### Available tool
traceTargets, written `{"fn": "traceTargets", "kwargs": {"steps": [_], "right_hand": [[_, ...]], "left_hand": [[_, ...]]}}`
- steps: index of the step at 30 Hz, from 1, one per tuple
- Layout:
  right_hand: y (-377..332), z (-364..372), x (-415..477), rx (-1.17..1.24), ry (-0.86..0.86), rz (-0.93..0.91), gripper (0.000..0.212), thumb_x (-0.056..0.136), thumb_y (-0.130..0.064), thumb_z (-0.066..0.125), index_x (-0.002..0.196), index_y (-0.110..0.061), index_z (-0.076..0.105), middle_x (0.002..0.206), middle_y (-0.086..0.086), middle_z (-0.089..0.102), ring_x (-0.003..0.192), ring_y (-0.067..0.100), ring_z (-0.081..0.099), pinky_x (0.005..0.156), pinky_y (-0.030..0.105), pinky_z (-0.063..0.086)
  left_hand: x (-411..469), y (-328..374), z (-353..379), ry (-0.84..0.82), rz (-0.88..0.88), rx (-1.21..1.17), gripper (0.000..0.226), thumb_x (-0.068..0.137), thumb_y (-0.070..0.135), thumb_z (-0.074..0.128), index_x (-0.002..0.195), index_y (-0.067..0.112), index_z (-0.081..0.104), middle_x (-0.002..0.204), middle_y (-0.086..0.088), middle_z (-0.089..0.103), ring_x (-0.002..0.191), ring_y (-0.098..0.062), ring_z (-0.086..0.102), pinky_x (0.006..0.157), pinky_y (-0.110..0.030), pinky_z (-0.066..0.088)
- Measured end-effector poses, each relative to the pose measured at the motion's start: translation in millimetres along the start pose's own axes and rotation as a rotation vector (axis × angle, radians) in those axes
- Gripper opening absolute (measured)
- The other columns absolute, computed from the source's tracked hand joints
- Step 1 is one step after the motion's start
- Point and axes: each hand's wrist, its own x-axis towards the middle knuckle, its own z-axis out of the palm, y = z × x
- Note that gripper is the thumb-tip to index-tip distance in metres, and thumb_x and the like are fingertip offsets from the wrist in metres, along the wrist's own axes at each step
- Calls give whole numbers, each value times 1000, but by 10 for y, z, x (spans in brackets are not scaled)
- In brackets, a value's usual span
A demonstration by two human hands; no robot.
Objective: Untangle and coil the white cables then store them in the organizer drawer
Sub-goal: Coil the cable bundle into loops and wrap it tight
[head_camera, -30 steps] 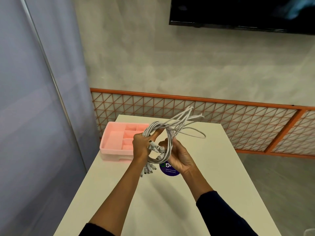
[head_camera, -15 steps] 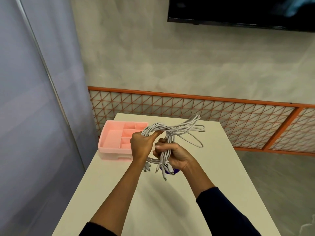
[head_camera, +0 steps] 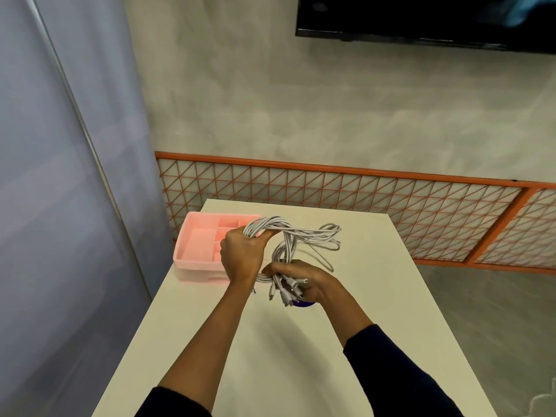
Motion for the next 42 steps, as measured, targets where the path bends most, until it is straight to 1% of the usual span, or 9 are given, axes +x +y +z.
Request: {"fn": "traceTargets", "kwargs": {"steps": [5, 9, 14, 19, 24, 27, 33, 37, 42], "right_hand": [[-158, -8, -106, -84, -223, 160, 15, 95, -18, 56, 85, -6, 55, 69, 9, 70, 55, 15, 66, 52, 21, 52], [-213, 18, -141, -392, -153, 151, 20, 94, -19, 56, 76, -12, 53, 66, 2, 62, 51, 8, 55, 38, 16, 36], [-342, 42, -314, -898, -102, -15, 31, 99, -30, 44, 92, -8, 65, 58, -5, 53, 49, 7, 42, 47, 18, 34], [-555, -240, -545, -736, -118, -307, 27, 102, -24, 41, 84, -11, 56, 59, -5, 43, 43, 0, 35, 43, 13, 29], [-559, -370, -587, -597, -84, -451, 27, 102, -31, 42, 86, -13, 54, 58, -9, 39, 54, 7, 35, 46, 12, 28], [-547, -368, -614, -596, -157, -462, 26, 102, -30, 43, 83, -14, 53, 54, -14, 39, 54, 7, 35, 48, 15, 26], [-664, -445, -873, -726, -486, -451, 23, 102, -17, 41, 88, -7, 55, 59, 0, 32, 57, 12, 30, 55, 18, 30], [-648, -742, -950, -749, -435, -465, 23, 100, -24, 44, 88, -10, 57, 58, -4, 36, 58, 13, 32, 59, 28, 29], [-508, -1081, -997, -670, -346, -435, 25, 99, -27, 44, 87, -9, 56, 58, -8, 36, 59, 10, 33, 61, 22, 32]], "left_hand": [[-2, -98, -19, 16, 34, 150, 48, 69, 54, 78, 86, 9, 75, 83, -14, 73, 67, -28, 56, 60, -30, 39], [12, -175, 4, 3, 64, 281, 52, 71, 58, 73, 94, 12, 74, 89, -17, 71, 84, -39, 61, 69, -38, 46], [64, -313, -69, -15, 64, 403, 54, 79, 55, 68, 102, 8, 72, 96, -18, 70, 91, -38, 60, 75, -38, 46], [175, -482, -199, 30, -67, 359, 47, 79, 48, 72, 97, 5, 71, 93, -21, 70, 88, -41, 61, 74, -39, 47], [270, -410, -216, 62, -145, 256, 49, 75, 49, 75, 87, 2, 70, 87, -20, 70, 81, -40, 62, 69, -38, 47], [321, -342, -195, 55, -177, 244, 52, 74, 51, 76, 90, 2, 69, 92, -20, 69, 84, -39, 62, 69, -37, 47], [376, -455, -207, 40, -270, 278, 66, 67, 59, 77, 97, 1, 67, 98, -20, 70, 88, -41, 64, 73, -41, 51], [442, -530, -350, 114, -372, 202, 67, 70, 50, 80, 106, -5, 64, 112, -27, 65, 103, -44, 60, 85, -45, 48], [631, -465, -576, 210, -449, 126, 81, 65, 53, 82, 117, -5, 58, 126, -29, 57, 118, -45, 53, 96, -48, 45]]}}
